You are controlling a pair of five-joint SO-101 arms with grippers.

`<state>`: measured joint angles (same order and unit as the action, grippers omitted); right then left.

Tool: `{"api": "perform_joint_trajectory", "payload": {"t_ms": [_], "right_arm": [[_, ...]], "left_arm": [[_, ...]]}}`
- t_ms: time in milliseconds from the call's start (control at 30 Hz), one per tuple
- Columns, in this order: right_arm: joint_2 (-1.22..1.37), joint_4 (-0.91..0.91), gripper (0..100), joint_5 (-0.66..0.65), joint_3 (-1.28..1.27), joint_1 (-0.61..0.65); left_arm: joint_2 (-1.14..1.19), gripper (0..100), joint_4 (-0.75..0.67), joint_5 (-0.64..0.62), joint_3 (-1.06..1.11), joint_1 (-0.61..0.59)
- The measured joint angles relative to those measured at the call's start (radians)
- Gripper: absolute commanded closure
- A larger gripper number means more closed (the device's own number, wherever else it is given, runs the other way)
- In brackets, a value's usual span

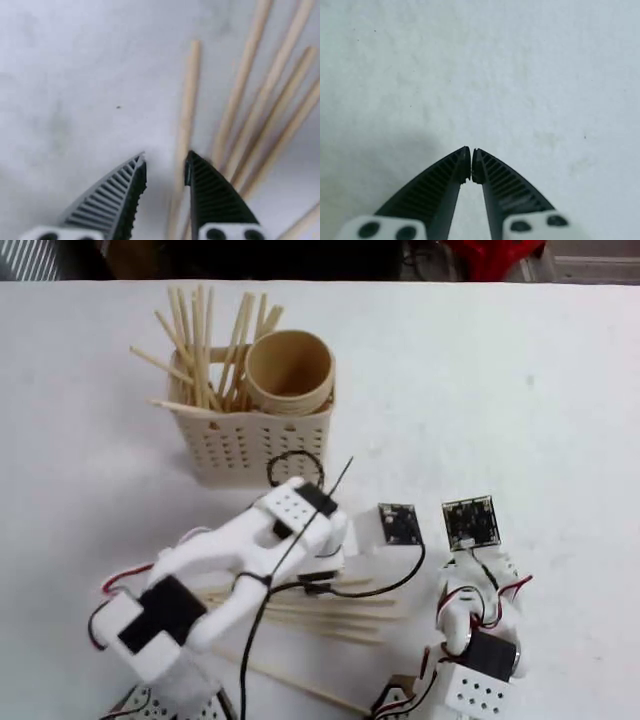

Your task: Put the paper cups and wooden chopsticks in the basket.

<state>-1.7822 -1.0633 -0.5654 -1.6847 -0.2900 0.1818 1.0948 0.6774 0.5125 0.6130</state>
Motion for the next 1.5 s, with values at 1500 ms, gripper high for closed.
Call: {"api": "perform_joint_trajectory", "payload": {"t_ms": [1500], "right_arm": [[0.0,0.0,97.4,0.0,0.0,0.0]], "left_arm": [[-0.925,98,0.083,-0.402,-0.482,-0.18]]}}
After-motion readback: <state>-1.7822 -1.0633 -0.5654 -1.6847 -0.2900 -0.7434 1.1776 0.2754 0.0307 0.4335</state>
